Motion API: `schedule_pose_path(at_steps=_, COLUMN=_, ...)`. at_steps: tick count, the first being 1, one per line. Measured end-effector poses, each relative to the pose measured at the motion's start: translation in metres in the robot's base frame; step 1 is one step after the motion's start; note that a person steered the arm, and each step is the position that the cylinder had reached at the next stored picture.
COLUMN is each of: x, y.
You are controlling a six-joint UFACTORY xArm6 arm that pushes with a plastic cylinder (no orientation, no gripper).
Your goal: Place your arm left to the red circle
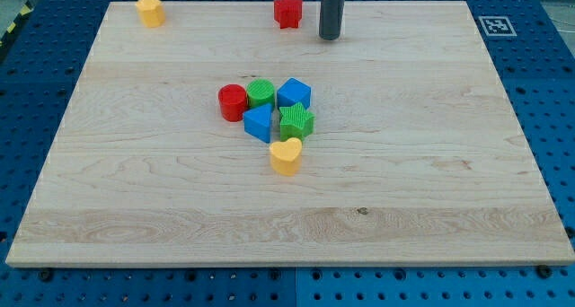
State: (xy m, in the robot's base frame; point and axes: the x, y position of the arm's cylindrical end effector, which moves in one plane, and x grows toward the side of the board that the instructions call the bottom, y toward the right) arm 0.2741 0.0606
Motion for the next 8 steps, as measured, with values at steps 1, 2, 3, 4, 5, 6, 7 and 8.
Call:
schedule_pose_path(at_steps=1, x=0.000, y=0.000)
schedule_pose_path(at_steps=2, x=0.003, y=0.000)
schedule_pose_path(at_steps=3, x=0.016, y=-0.001)
schedule_pose_path(at_steps=4, x=0.027, y=-0.011)
schedule_pose_path(at_steps=5, x=0.043, y=-0.011)
schedule_pose_path(at_steps=6, x=0.047, y=-0.046)
schedule_pose_path(at_steps=7, x=0.057, y=-0.120)
schedule_pose_path(at_steps=8, x=0.080, y=-0.176)
